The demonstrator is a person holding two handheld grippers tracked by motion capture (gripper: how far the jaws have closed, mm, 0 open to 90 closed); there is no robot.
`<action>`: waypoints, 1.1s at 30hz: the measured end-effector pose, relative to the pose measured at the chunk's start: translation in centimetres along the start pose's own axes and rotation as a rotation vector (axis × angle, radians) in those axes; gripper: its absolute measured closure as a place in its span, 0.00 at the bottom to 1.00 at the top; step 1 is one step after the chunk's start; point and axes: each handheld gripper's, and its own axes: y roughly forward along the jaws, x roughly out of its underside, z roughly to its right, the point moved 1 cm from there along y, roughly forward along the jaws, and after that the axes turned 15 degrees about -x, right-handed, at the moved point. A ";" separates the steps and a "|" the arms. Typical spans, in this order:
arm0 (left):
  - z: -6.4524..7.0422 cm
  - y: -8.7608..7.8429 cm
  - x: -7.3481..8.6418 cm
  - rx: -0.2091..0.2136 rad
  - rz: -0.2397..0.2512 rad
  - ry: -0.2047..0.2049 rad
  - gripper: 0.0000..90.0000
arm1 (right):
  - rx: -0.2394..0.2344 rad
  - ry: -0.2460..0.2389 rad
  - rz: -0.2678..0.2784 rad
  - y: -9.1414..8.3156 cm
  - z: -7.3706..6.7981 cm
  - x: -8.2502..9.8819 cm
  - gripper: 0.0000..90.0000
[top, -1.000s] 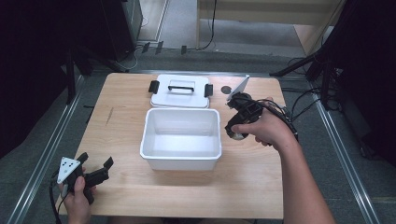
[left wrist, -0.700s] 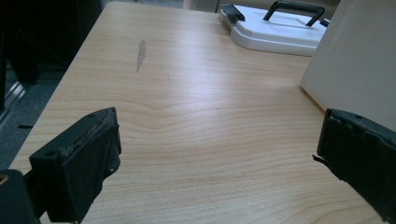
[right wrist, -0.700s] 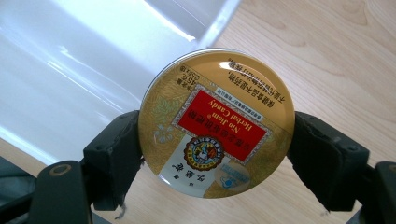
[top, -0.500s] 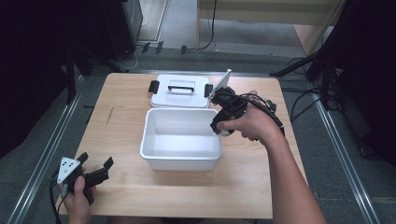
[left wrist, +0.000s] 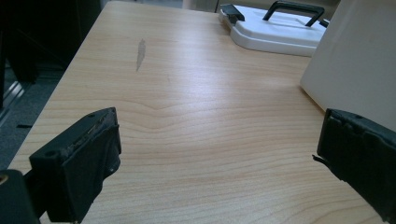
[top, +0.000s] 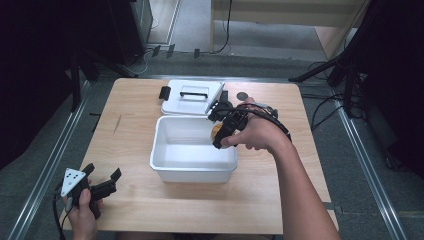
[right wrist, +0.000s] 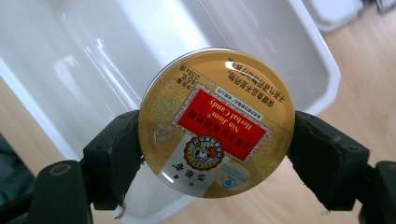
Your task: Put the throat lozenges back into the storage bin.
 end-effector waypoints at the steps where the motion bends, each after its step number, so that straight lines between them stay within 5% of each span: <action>1: 0.0 0.0 0.0 0.000 0.000 0.001 0.00 | 0.000 0.000 0.000 0.0 0.0 0.0 0.23; 6: 0.0 0.0 0.0 0.000 0.000 0.000 0.00 | 0.015 -0.144 -0.063 1.6 -0.3 0.3 0.23; 11: 0.0 0.0 0.0 0.000 0.000 0.001 0.00 | 0.004 -0.202 -0.082 2.6 -0.4 0.3 0.23; 33: -0.1 0.0 0.0 0.007 -0.001 -0.010 0.00 | 0.018 -0.178 -0.135 6.6 0.1 0.9 0.23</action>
